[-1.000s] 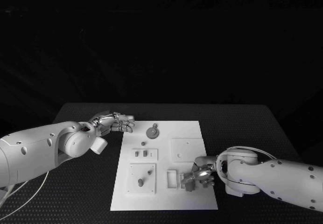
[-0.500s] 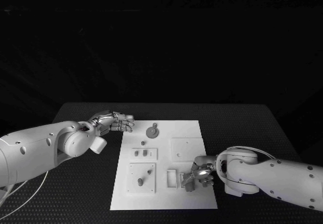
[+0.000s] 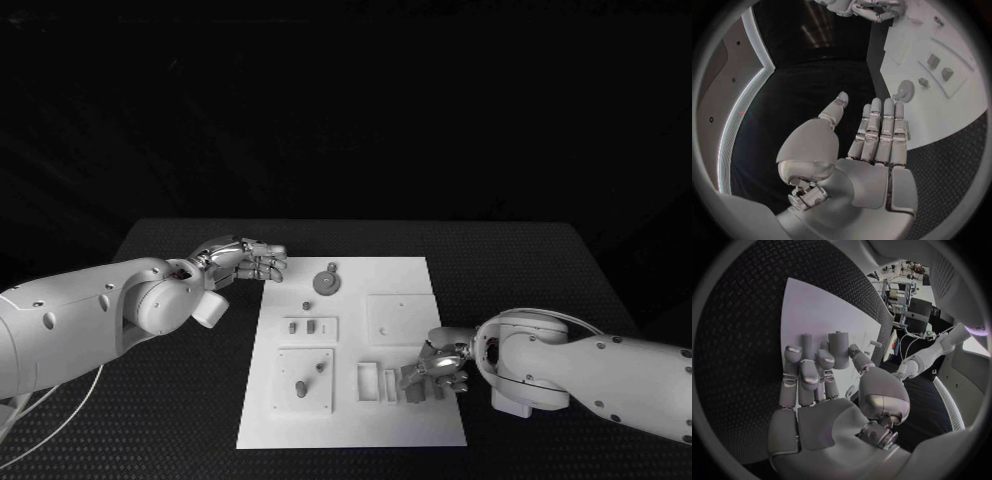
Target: Assemble the parts on the task board
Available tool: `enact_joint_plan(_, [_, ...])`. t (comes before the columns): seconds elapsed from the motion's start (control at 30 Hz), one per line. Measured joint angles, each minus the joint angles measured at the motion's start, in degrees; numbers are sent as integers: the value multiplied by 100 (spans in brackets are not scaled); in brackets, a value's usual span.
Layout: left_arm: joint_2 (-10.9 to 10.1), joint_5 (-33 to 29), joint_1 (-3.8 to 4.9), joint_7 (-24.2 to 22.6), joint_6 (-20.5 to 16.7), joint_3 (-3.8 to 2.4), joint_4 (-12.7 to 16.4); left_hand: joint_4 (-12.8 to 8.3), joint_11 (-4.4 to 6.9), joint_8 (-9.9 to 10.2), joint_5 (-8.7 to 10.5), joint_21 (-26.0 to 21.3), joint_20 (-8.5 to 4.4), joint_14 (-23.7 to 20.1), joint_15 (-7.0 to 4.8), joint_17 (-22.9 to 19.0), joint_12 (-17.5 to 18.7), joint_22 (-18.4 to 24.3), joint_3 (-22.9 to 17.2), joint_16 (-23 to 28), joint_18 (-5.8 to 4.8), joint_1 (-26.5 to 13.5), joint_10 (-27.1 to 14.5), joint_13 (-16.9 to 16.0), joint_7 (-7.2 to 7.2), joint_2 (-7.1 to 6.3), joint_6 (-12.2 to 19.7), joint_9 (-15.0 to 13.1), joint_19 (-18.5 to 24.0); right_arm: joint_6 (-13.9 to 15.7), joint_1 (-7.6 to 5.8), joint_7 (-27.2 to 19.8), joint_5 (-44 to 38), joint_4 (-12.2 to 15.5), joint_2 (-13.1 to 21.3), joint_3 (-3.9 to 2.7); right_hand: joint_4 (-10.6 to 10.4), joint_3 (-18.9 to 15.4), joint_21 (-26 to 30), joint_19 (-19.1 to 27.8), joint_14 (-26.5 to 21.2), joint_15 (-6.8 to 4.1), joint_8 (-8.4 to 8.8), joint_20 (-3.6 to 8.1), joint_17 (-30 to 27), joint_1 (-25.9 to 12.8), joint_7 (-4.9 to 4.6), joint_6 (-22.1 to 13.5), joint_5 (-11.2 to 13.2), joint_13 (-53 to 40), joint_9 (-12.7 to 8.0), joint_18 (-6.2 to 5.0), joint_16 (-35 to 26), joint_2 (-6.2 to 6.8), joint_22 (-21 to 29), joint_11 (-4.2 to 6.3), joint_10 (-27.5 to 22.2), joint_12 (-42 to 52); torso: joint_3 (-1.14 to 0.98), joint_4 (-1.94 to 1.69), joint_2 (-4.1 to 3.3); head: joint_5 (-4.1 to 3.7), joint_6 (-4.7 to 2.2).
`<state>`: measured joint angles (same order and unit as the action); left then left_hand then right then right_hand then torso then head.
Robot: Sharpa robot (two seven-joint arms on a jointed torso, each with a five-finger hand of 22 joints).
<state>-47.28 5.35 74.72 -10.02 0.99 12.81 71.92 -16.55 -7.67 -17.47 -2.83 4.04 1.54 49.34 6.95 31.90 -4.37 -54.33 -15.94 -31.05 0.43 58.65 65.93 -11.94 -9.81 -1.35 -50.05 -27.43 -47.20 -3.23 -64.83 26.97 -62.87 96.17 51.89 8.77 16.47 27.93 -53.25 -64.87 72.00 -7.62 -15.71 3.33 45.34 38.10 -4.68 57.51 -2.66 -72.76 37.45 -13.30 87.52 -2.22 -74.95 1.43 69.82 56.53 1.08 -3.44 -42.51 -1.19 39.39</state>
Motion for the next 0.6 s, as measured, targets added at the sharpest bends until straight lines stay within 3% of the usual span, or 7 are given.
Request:
enact_joint_plan(0.4, [7,1,0,5,8,0,-1,0,0,0,0,0,0,0,0,-1,0,0,0,0,0,0,0,-5,0,0,0,0,0,-1,-311,94,720,-6,-48,-9,0,-1,0,7,3,-3,-13,-8,5,-36,6,37,0,15,34,1,0,-36,1,0,1,22,3,0,1,-9,-20])
enact_joint_plan(0.6, [19,1,0,7,9,0,-4,0,0,0,0,0,0,0,0,-1,0,0,0,0,0,0,0,-4,0,0,0,0,0,-67,-325,175,1111,-78,-400,-9,0,-2,0,8,4,-3,-13,-9,-6,-132,8,39,0,41,36,1,-25,-77,1,0,2,22,3,2,-3,-1,-9])
